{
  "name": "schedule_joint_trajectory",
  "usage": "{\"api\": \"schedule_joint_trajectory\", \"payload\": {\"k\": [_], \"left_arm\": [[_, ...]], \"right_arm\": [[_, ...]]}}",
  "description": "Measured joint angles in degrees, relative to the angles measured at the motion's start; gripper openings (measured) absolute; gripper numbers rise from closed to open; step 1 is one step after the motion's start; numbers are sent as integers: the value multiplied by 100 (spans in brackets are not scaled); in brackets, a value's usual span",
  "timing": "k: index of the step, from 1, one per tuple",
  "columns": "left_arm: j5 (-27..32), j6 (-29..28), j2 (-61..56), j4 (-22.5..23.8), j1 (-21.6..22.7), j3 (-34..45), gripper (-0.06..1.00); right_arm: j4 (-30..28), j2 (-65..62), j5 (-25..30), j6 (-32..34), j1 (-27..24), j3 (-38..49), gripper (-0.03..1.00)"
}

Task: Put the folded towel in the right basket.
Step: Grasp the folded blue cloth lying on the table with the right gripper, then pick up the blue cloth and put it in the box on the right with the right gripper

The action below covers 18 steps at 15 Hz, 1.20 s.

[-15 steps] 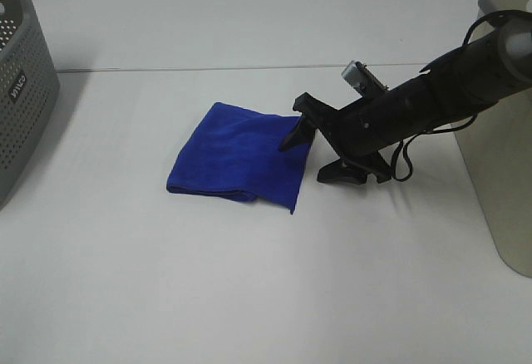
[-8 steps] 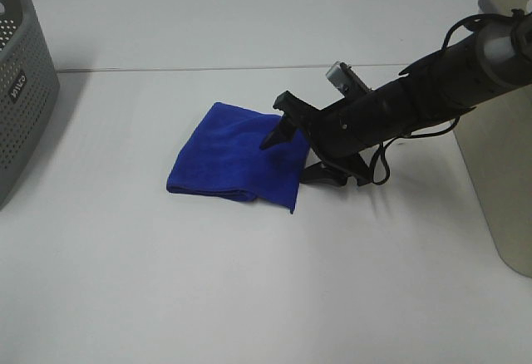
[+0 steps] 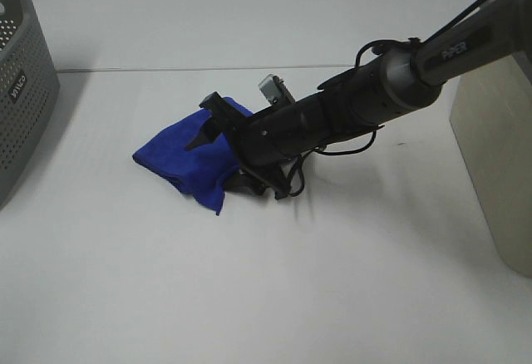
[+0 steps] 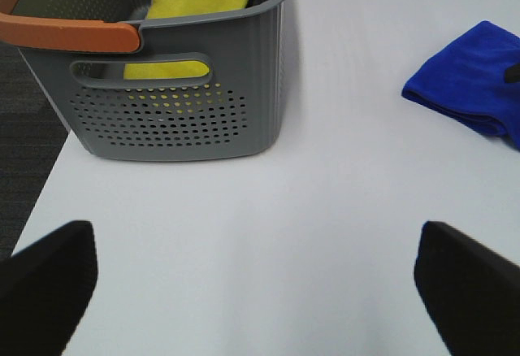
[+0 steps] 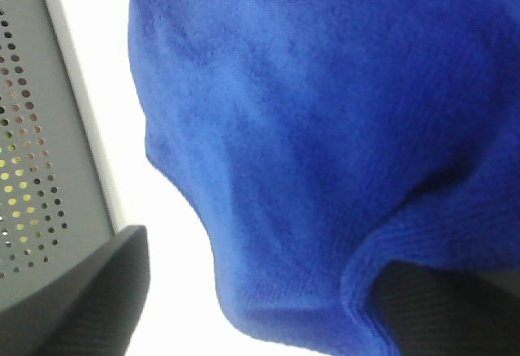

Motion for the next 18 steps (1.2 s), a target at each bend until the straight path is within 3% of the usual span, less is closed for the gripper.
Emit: {"api": "schedule_joint_trajectory", "payload": {"k": [3,5,6,12,18], "left_arm": [[0,0,0,0,0,0,99],[0,0,0,0,0,0,99],[0,0,0,0,0,0,99],[0,0,0,0,0,0,99],[0,0,0,0,0,0,99]], "right_arm": [[57,195,103,510,103,-223,73],[46,258,63,670,103,-223,55],[46,258,63,670,103,-223,55],[143,269,-11,773,103,-223,6],[103,172,-23,722,103,-189,3]]}}
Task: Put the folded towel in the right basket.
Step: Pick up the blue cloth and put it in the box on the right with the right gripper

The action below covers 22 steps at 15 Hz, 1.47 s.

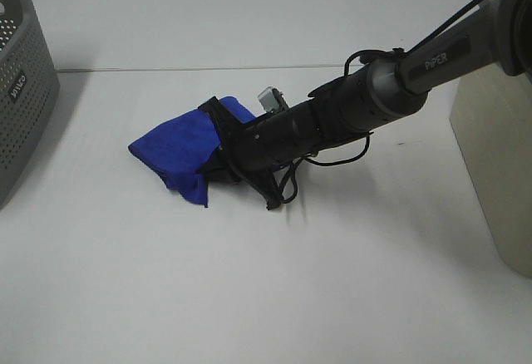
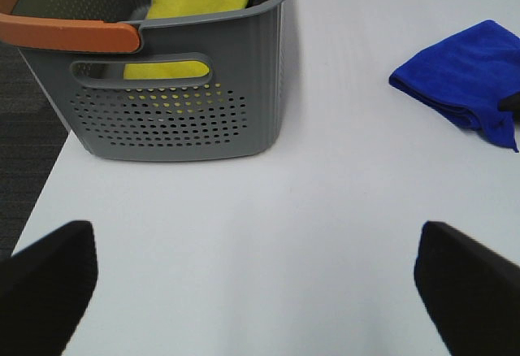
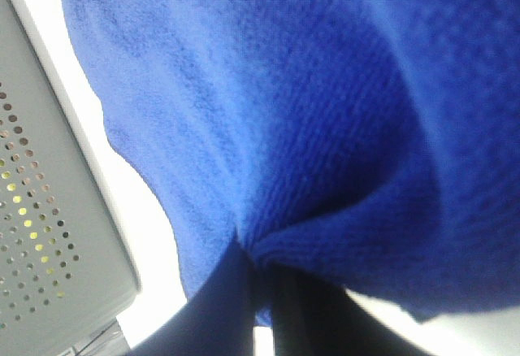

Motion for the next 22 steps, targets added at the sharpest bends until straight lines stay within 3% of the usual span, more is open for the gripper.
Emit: {"api": "schedule_joint_trajectory", "payload": {"k": [7,14,15,16,19,20,22], "left_arm": [[0,0,0,0,0,0,99],[0,0,0,0,0,0,99],[0,0,0,0,0,0,99],[0,0,0,0,0,0,99],[0,0,0,0,0,0,99],[0,0,0,0,0,0,99],[0,0,0,0,0,0,99]], "right_arm": [[-57,-1484,-172,-1169,-29,29,3],[-327,-3157,-160,-1639,-521,34,3],[-527,-3673,-120,-1639,-917,34,3],[-527,-3673,-120,-1639,-917,34,3],[-745,-4320,52,-1639,-1696,34,3],[-1049,-4744,269,-1639,-2384,34,3],[-1421,-5053,584,-1627,-3019,34,3]]}}
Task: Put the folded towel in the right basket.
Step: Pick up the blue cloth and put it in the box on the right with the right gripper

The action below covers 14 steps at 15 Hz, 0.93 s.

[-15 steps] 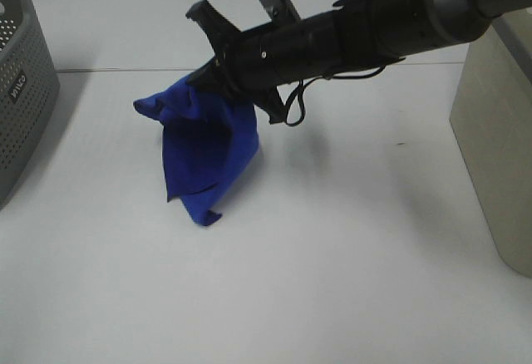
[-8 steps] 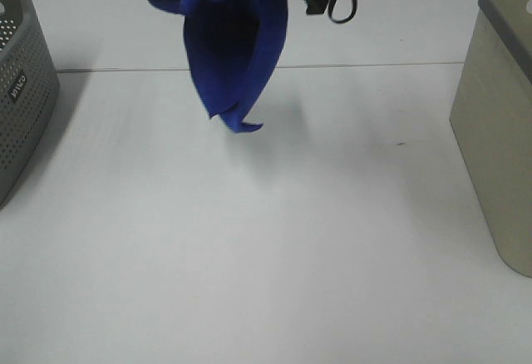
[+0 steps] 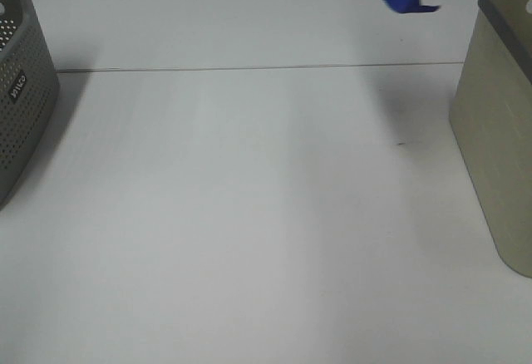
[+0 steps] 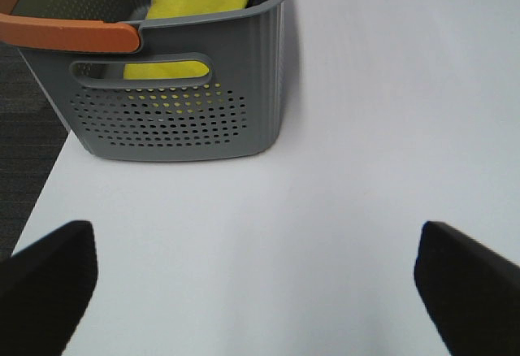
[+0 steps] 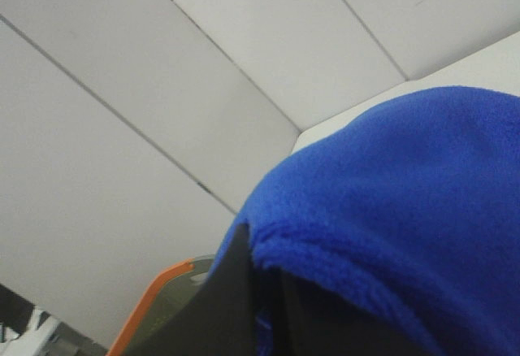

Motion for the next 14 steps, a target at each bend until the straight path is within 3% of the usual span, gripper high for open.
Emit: {"api": "schedule_joint_trajectory", "payload": {"k": [5,9,11,14], "left_arm": [[0,0,0,0,0,0,99],[0,0,0,0,0,0,99],[0,0,0,0,0,0,99],[0,0,0,0,0,0,99]], "right_arm": [[-1690,-367,1037,653,-1656,0,3],[-3524,-258,1335,2332,-2807,40,3],[-3822,-166,1324,2659,-3249,292,3],[-3862,-92,1243,2659,-3312,837,3]]}}
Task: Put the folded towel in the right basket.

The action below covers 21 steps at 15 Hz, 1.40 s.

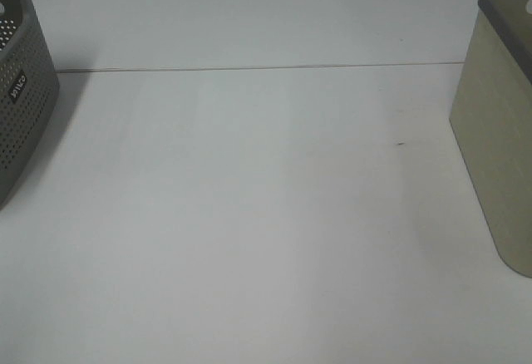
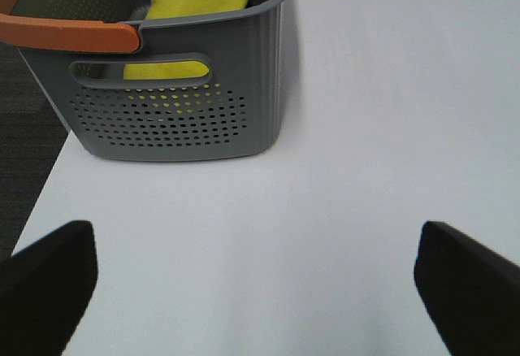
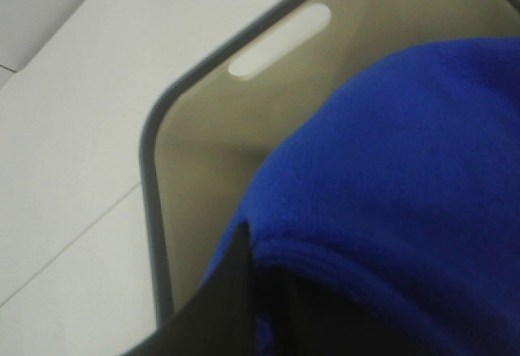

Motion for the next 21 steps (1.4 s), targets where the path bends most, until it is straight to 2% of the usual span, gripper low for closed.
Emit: {"api": "schedule_joint_trajectory", "payload": {"k": [4,10,11,12,13,14,16,18,21], "left_arm": [[0,0,0,0,0,0,99],[0,0,0,0,0,0,99],[0,0,0,0,0,0,99],[0,0,0,0,0,0,99],[0,0,0,0,0,0,99],[0,0,0,0,0,0,99],[0,0,0,0,0,0,99],[0,0,0,0,0,0,99],[0,0,0,0,0,0,99]], "right_arm": [[-23,80,-453,-126,0,877,3],[-34,155,-384,-132,0,1100,5],[-34,166,-372,-132,0,1100,9],[-29,183,-372,-132,0,1100,18],[-29,183,-355,-132,0,1100,30],[-17,183,-327,-126,0,1100,51],[-17,183,-321,-109,0,1100,64],[-17,183,-241,-109,0,1100,71],[40,183,120,-143,0,1100,72]]}}
